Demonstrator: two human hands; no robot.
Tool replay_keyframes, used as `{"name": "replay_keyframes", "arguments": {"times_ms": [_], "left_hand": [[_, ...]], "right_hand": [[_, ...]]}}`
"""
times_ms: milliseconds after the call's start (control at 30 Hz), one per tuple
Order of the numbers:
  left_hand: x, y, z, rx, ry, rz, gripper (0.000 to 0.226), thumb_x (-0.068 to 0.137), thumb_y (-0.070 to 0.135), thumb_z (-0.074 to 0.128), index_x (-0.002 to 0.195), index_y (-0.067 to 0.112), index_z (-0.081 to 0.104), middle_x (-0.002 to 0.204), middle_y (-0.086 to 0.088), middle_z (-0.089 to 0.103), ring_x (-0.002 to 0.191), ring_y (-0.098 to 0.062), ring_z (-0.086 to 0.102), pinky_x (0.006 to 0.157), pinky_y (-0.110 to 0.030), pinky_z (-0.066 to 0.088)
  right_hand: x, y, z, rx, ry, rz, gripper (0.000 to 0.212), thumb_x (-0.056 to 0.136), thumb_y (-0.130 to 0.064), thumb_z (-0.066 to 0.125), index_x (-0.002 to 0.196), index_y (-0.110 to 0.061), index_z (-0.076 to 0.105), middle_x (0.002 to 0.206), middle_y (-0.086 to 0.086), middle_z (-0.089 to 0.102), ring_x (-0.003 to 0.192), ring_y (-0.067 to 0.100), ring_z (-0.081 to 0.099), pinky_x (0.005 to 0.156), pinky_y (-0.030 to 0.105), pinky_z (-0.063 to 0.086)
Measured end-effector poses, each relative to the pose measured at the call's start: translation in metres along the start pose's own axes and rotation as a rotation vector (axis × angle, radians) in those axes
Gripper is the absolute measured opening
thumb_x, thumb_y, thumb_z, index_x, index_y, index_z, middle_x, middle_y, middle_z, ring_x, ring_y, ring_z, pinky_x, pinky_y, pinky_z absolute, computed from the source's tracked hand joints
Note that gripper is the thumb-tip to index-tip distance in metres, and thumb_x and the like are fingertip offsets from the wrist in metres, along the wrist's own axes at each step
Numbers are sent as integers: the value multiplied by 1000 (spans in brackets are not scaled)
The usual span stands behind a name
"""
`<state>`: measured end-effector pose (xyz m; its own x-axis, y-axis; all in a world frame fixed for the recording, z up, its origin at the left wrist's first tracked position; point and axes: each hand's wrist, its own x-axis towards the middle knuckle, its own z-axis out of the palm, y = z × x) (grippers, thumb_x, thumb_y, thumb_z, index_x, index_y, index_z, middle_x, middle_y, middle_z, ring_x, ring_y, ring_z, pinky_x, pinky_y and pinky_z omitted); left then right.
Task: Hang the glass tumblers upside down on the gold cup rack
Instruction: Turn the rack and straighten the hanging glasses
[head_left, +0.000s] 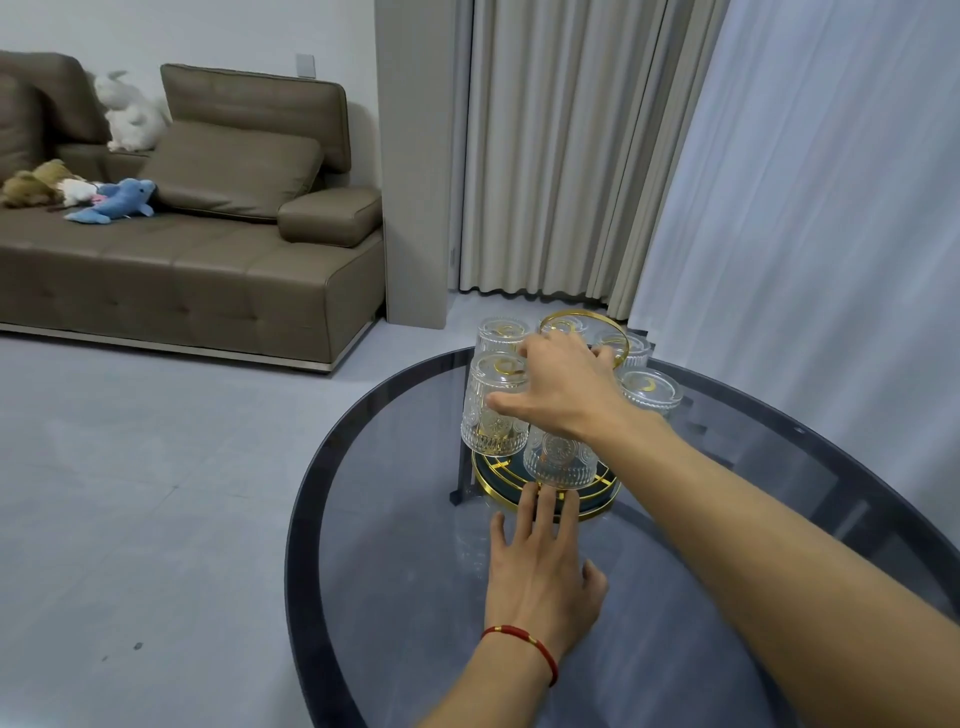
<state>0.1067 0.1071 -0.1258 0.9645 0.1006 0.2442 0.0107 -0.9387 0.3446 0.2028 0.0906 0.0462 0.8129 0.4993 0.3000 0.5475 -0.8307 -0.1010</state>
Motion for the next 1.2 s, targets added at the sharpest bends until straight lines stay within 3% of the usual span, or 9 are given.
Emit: {"name": "replay_keyframes", "arguments": {"times_ms": [133, 300, 400, 533, 967, 1200], "left_hand": [[-1, 0, 0, -1, 37, 16, 76, 90, 42, 47, 157, 22, 17, 166, -5, 17, 154, -26, 5, 119, -62, 18], [-3, 0, -2, 2, 77, 26, 75, 86, 42, 47, 154, 22, 24, 163, -4, 22, 152, -27, 10, 116, -61, 23], [-3, 1, -4, 16, 71, 29, 75, 86, 43, 46, 154, 22, 24, 163, -5, 21, 152, -27, 10, 117, -60, 22], [-4, 1, -7, -3, 88, 34, 74, 83, 40, 47, 152, 22, 28, 159, -5, 29, 151, -27, 15, 114, -60, 27], [-6, -2, -5, 19, 83, 48, 73, 83, 42, 43, 152, 20, 31, 151, -4, 37, 146, -26, 21, 113, -54, 29], [-5, -4, -5, 40, 38, 53, 76, 86, 41, 42, 156, 19, 24, 159, -5, 29, 152, -27, 11, 116, -54, 25]], "right_hand": [[-8, 16, -10, 18, -39, -54, 88, 77, -72, 66, 144, -20, 44, 146, 4, 53, 136, 28, 45, 111, 60, 31], [-24, 45, -18, -162, -115, -91, 99, 73, -86, 55, 145, -19, 45, 146, 5, 54, 140, 28, 42, 118, 61, 14], [-32, 50, -17, -164, -129, -102, 86, 81, -80, 53, 143, -21, 49, 140, 2, 60, 138, 26, 48, 120, 64, 2], [-39, 49, -18, -93, -71, -102, 74, 84, -70, 59, 140, -22, 53, 130, -2, 65, 132, 23, 53, 120, 63, 0], [-51, 49, -18, -116, -31, -159, 77, 85, -70, 59, 147, -25, 48, 140, -3, 62, 138, 21, 50, 122, 64, 5], [-56, 52, -15, -10, 8, -141, 73, 86, -65, 62, 148, -27, 48, 143, -5, 61, 140, 19, 50, 123, 64, 3]]}}
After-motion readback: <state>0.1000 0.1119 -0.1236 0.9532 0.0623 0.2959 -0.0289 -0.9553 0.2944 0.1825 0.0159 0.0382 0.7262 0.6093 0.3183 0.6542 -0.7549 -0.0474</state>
